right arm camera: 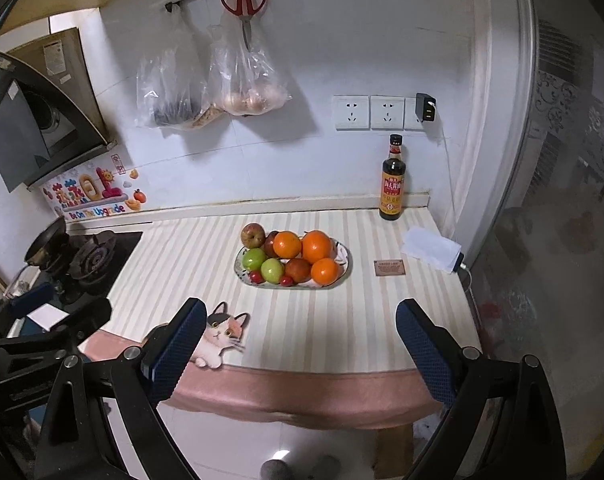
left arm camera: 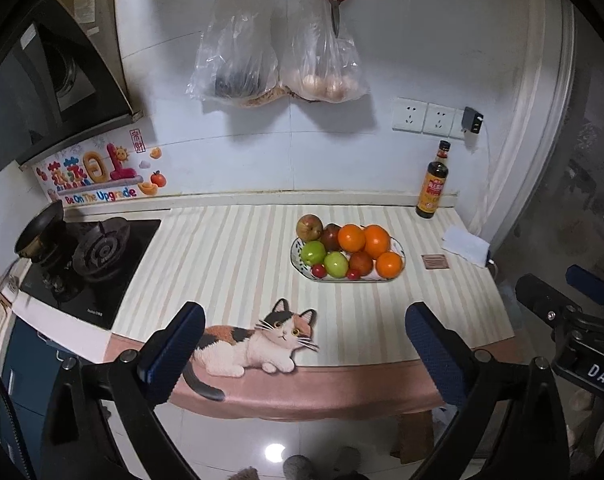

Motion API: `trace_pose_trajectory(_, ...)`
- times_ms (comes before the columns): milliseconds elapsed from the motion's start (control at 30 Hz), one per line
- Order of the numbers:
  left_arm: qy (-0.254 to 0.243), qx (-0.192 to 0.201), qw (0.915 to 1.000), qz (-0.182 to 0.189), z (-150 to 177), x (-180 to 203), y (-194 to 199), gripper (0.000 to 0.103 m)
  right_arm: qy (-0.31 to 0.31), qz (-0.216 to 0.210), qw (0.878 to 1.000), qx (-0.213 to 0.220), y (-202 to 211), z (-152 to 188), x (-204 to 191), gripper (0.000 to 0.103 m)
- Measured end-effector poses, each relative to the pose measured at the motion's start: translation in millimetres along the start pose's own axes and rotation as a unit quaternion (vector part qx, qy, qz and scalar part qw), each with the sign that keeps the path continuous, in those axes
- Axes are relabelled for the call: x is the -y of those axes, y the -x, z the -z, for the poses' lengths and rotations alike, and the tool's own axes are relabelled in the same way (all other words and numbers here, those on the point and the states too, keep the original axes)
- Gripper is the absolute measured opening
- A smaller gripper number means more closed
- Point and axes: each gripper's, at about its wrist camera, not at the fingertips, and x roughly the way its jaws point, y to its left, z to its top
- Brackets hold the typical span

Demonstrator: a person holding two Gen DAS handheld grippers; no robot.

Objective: Organize fruits

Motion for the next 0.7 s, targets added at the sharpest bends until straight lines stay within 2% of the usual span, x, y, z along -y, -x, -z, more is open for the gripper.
trace_pose_trajectory(333,0.006,-0.03,0.9991,-0.029,-33,0,-60,0.103,0.002,0.026,0.999,-0.037,-72,-30,7,0.098)
trace_pose_trajectory(533,0.006,-0.048,0.9982,-0.036,-39,0,-86,0.103,-0.005,0.035,0.998,-0.06,-108,-40,13,0.098)
trace_pose_trajectory(700,0.01,-0.063,0.9972,-0.039,-38,0,-99,0.103,-0.007,0.032,0.997,-0.07,-122,-44,12,0.098)
